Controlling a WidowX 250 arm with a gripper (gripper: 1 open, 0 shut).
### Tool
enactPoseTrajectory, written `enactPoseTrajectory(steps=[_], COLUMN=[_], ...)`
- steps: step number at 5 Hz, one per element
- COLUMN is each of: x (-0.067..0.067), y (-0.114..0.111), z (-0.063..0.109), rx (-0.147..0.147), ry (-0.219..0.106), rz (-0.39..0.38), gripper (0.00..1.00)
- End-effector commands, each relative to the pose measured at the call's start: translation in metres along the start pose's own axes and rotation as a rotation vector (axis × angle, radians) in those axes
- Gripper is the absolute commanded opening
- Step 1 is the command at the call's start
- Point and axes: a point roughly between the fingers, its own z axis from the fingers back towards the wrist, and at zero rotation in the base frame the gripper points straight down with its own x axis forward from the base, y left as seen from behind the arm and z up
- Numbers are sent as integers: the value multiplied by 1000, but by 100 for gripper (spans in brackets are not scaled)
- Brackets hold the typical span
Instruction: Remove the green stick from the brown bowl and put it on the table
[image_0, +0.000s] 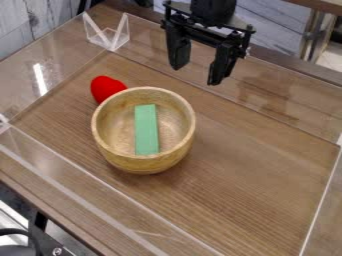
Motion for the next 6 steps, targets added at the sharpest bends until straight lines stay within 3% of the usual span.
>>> enactPoseTrajectory(steps=[1, 2, 3, 5, 6], x=[-6, -19, -30, -54, -54], y=[-2, 10, 26, 68, 63], z=[-10, -9, -5, -9, -32], rx=[-3, -6, -17, -32, -44], ry=[26, 13, -21, -55, -68], rz=[69, 196, 302, 392, 440], gripper=[100, 100, 100, 100, 100])
